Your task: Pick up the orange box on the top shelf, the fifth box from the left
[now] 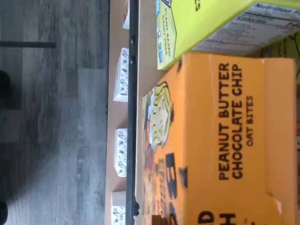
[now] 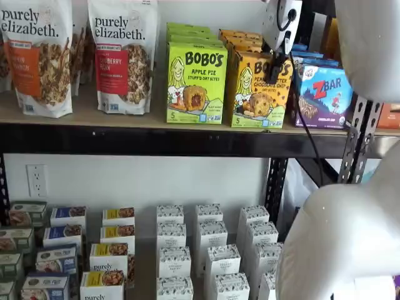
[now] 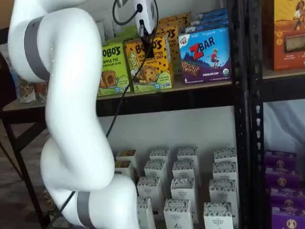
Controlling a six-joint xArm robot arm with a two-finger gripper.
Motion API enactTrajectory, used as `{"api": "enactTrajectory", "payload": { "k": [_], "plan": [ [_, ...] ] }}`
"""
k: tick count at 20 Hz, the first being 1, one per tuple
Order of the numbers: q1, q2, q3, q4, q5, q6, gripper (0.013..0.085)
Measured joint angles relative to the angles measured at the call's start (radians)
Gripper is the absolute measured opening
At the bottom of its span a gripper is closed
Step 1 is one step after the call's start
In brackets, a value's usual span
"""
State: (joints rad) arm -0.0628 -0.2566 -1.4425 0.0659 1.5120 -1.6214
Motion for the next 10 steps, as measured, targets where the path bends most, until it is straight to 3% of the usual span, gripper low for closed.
{"api": "enactTrajectory", "payload": {
  "k": [10],
  "plan": [
    [-0.002, 0.0, -0.003, 0.004, 0.008, -0.001, 0.021]
  ]
}}
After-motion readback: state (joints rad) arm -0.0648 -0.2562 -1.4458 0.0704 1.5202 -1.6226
